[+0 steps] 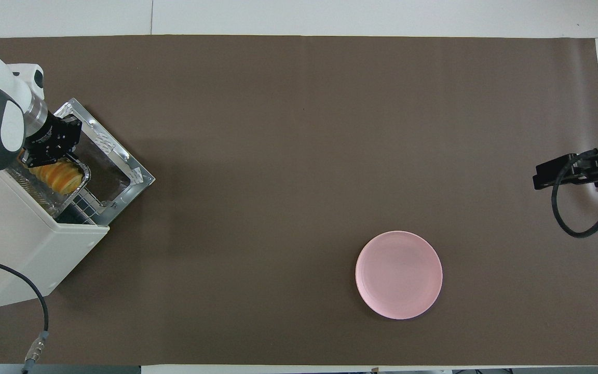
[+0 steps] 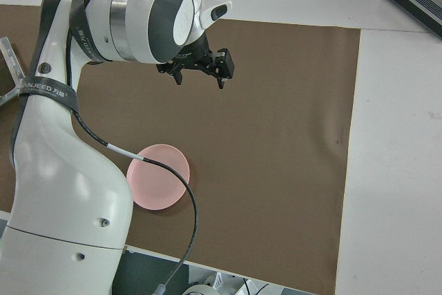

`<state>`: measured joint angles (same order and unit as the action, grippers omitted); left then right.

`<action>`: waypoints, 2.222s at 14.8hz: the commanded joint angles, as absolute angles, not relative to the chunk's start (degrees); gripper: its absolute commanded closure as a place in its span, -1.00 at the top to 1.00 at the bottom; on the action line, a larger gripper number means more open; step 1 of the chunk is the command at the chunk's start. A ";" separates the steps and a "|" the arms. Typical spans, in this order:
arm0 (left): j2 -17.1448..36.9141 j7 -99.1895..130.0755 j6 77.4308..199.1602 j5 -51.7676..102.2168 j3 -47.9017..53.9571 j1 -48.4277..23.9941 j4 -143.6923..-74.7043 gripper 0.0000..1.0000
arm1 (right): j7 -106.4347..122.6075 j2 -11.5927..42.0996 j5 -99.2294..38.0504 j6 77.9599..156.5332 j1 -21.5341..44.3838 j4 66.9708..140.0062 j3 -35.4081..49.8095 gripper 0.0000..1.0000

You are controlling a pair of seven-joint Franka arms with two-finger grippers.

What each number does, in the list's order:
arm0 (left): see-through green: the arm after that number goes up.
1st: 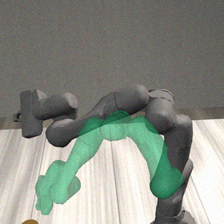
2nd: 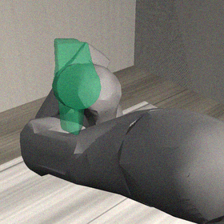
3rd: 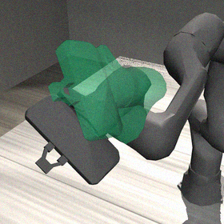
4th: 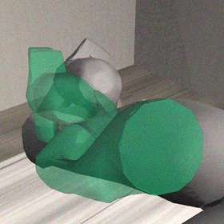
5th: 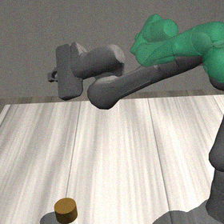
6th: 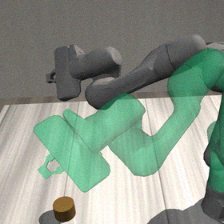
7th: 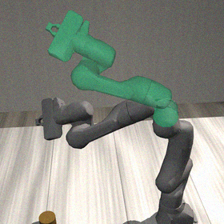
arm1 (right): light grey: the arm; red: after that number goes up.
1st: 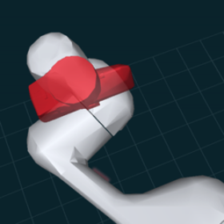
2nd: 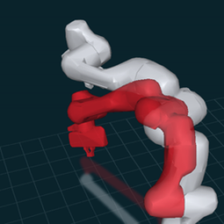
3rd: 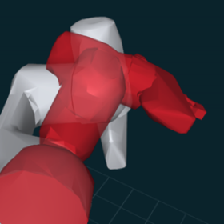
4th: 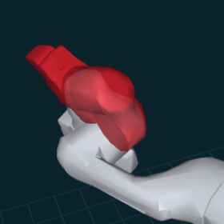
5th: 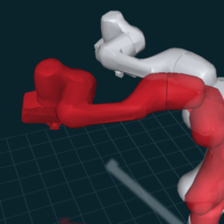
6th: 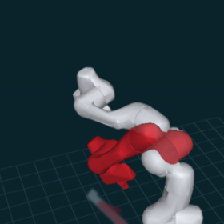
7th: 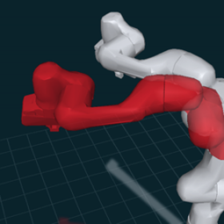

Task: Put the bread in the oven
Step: 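Push the foil tray into the oven with the left gripper, then open the left gripper to release the tray inside the oven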

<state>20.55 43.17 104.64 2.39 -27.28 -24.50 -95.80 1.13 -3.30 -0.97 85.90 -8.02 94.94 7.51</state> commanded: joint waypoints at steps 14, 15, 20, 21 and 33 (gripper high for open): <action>16.00 43.42 100.11 -4.04 -27.86 -25.75 -102.04 -1.00 | 2.37 -4.57 -0.35 85.61 -8.88 96.15 8.00 1.00; 16.00 43.42 100.46 -4.04 -27.77 -25.75 -102.13 -1.00 | 2.37 -4.57 -0.26 85.61 -8.79 96.15 8.00 1.00; 16.00 43.33 101.25 -4.04 -27.77 -25.66 -102.39 -1.00 | 2.37 -4.57 -0.35 85.61 -8.88 96.15 8.00 1.00; 16.00 43.33 101.25 -4.04 -27.77 -25.66 -102.48 -1.00 | 2.37 -4.57 -0.35 85.61 -8.88 96.15 8.00 1.00; 14.33 42.98 104.06 -4.66 -27.77 -25.40 -106.35 -0.67 | 2.37 -4.57 -0.35 85.61 -8.88 96.15 8.00 1.00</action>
<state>16.91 43.17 102.60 -2.90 -27.44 -25.17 -103.42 1.13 -3.30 -0.97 85.90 -8.02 94.95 7.51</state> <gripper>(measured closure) 0.982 0.000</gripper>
